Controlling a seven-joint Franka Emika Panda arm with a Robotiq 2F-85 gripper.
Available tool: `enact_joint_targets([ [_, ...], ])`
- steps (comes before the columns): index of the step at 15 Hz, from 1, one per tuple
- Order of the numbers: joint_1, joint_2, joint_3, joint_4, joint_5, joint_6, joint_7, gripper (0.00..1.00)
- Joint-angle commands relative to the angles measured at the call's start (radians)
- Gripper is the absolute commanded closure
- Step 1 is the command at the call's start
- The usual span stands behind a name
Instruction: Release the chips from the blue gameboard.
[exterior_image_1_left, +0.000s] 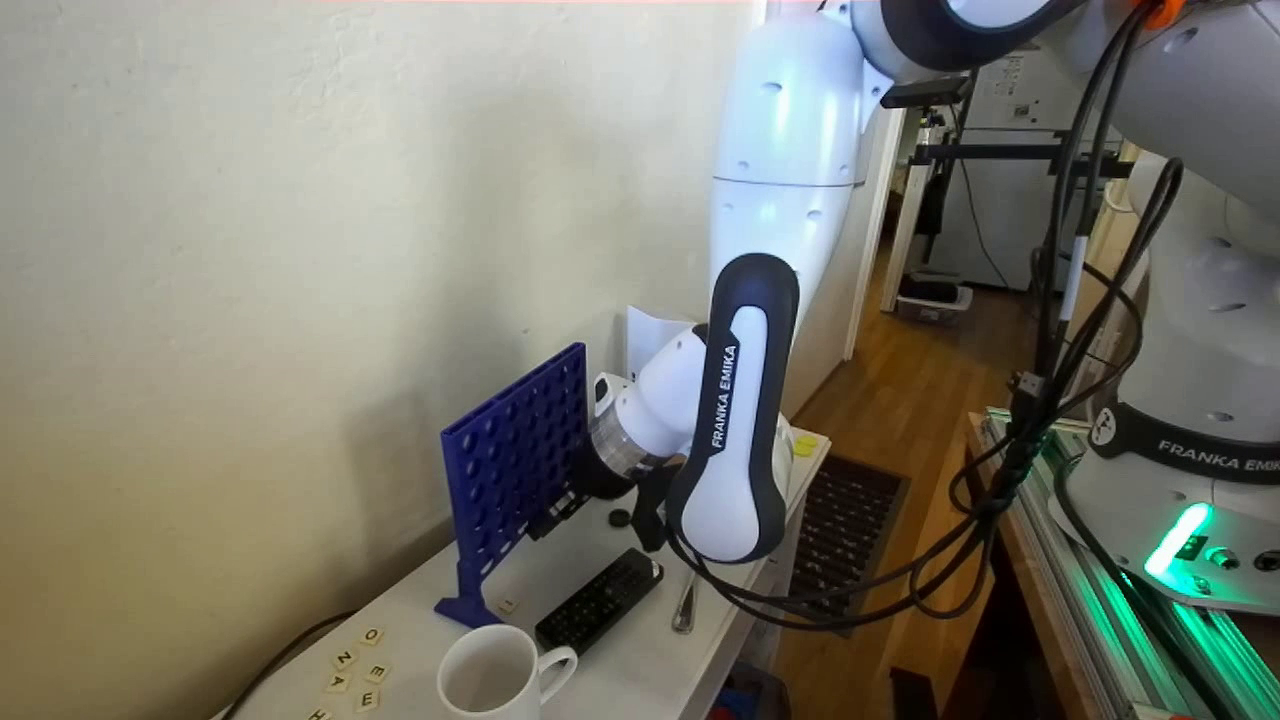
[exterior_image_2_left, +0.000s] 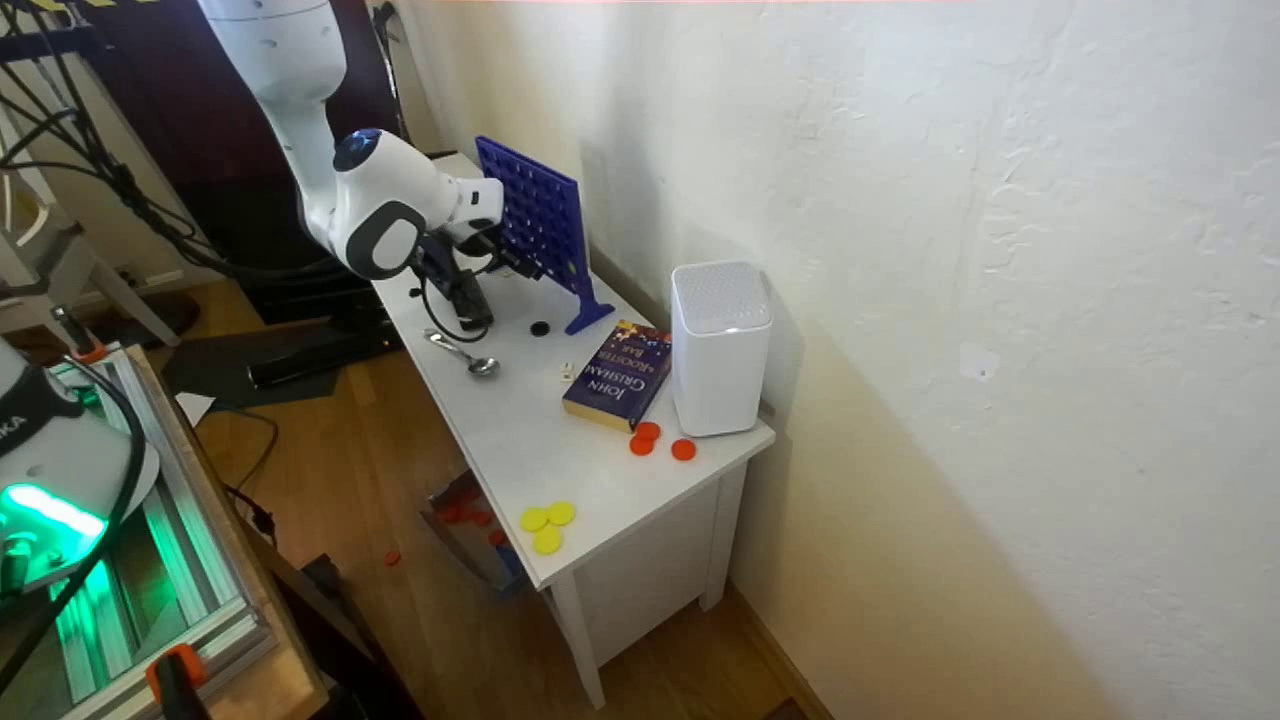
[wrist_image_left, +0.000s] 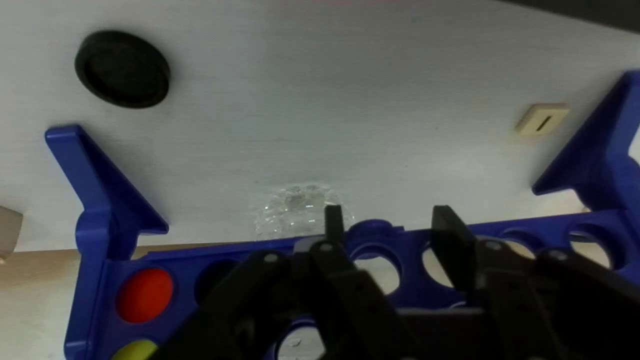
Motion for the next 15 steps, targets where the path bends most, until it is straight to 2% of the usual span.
enact_joint_targets([
  [1,-0.009,0.02,0.007,0.022,0.023,0.013,-0.034,0.53],
  [4,-0.012,0.018,0.007,0.02,0.016,0.012,-0.043,0.53],
  [5,-0.012,0.018,0.007,0.019,0.013,0.014,-0.046,0.59],
  [7,-0.014,0.016,0.008,0.018,0.01,0.011,-0.053,0.84],
  [9,-0.014,0.015,0.008,0.019,0.005,0.012,-0.061,0.98],
  [15,-0.017,0.012,0.009,0.012,0.003,0.015,-0.075,1.0],
])
